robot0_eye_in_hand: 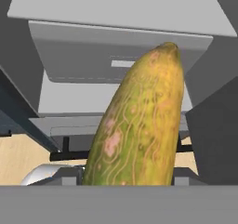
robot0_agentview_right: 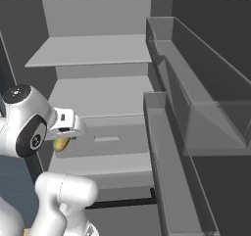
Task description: Place one cucumber and one fish in each tupperware on the nearby counter, to pack two identical lunches.
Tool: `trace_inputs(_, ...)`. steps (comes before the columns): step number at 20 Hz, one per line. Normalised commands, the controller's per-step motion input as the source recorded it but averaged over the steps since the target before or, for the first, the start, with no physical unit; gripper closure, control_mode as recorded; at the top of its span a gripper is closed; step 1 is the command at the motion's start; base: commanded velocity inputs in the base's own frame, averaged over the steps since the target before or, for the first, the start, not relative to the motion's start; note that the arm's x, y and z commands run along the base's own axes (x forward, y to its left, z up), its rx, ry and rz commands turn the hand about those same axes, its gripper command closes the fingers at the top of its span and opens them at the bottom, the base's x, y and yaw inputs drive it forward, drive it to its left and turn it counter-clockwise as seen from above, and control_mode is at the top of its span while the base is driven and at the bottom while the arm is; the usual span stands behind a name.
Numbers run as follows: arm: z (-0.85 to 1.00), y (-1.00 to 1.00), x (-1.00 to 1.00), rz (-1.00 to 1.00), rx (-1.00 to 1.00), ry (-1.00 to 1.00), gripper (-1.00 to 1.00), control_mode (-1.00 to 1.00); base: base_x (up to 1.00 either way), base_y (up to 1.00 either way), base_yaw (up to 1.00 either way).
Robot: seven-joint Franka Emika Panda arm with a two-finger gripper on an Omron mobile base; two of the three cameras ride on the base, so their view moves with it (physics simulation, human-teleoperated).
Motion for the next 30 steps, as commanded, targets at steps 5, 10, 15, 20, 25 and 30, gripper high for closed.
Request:
trace_inputs(5, -0.07, 0.0, -0.04, 0.0, 0.0, 0.0, 1.0, -1.0, 0.0, 0.0, 0.0)
trace_inputs(10, -0.03, 0.01, -0.16, 0.0, 0.0, 0.0, 1.0, -1.0, 0.0, 0.0, 0.0)
trace_inputs(15, -0.1, 0.06, -0.15, 0.0, 0.0, 0.0, 1.0, 1.0, -0.72, 0.33, 0.04)
trace_inputs(20, 0.0, 0.0, 0.0, 0.0, 0.0, 0.0, 1.0, 1.0, -0.82, 0.64, 0.23)
trace_inputs(25, 0.0, 0.0, 0.0, 0.0, 0.0, 0.0, 1.0, 1.0, -0.2, 0.87, 0.46)
trace_inputs(30, 0.0, 0.0, 0.0, 0.0, 0.0, 0.0, 1.0, 1.0, 0.19, 0.95, 0.26)
